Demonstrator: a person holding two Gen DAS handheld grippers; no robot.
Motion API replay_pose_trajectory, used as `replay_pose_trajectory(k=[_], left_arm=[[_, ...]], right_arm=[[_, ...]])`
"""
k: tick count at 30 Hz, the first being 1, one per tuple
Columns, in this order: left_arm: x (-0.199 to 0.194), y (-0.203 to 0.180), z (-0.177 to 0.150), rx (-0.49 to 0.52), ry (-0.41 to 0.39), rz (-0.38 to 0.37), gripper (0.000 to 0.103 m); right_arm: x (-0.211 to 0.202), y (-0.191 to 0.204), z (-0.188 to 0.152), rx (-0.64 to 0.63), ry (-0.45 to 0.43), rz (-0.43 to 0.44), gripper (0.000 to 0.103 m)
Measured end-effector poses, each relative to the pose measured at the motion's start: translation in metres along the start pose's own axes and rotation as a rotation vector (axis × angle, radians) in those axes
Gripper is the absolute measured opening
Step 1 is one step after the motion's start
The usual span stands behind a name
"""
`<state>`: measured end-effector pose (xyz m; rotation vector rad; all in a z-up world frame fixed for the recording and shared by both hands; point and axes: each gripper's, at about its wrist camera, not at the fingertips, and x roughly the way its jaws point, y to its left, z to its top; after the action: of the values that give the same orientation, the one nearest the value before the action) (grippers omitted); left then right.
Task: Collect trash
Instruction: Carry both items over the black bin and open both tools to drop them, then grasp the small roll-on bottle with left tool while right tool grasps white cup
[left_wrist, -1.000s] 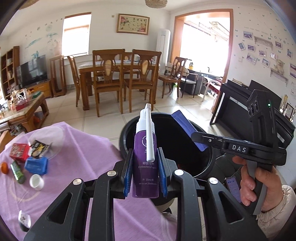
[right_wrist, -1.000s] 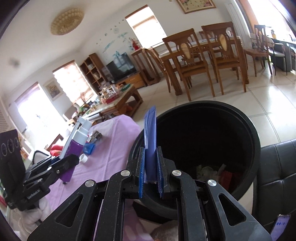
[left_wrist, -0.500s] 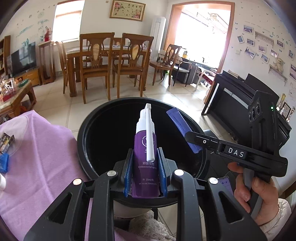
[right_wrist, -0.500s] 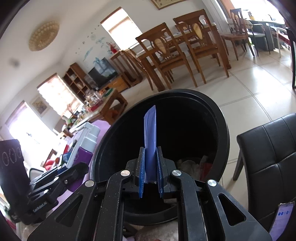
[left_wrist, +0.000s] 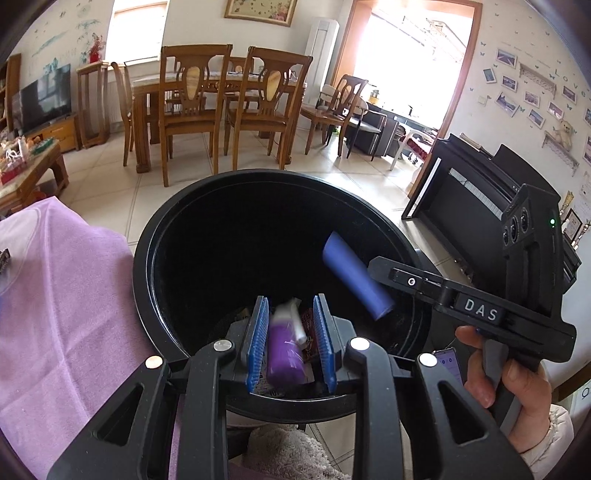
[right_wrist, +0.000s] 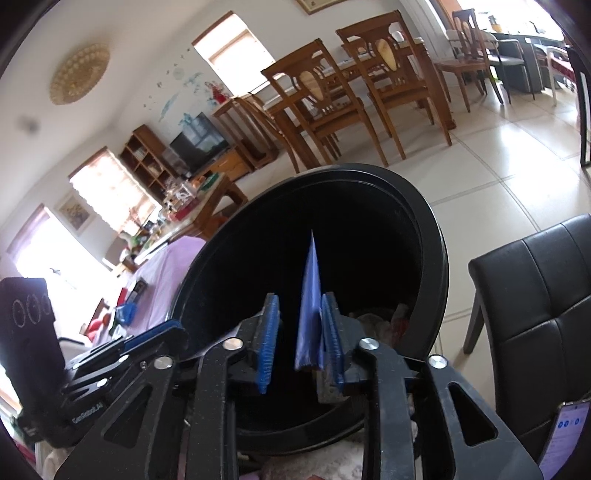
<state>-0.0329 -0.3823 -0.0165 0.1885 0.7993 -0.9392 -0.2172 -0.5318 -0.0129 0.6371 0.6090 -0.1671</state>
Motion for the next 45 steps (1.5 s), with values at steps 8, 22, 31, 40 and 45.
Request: replay_pose_trajectory(k=[8,22,31,40,45], left_arm=[[-0.024,0.003,-0.006,0.000,-0.035,0.021,0.060],[-0.134,0.123,-0.067,-0.153,-0.087,0.230,0.064],[-0.177,0.221,-0.114,-0.305,-0.007,0.429,0.063],[-0.180,0.263,-0.138,-0.334,0.085,0.422,0.054],[-0.183,0.260,-0.141,-0.298,0.092,0.413,0.043]], right_arm=[[-0.006,0.014,-0.003,-0.041,-0.017,-0.015,0.057],[0.016,0.113,-0.026,-0.261,0.046,0.060,0.061],[0.080,0.225,-0.054,-0.399,0.154,0.154,0.064],[0.150,0.329,-0.088,-0.510,0.260,0.187,0.067],[0.184,0.369,-0.098,-0.575,0.307,0.161,0.067]])
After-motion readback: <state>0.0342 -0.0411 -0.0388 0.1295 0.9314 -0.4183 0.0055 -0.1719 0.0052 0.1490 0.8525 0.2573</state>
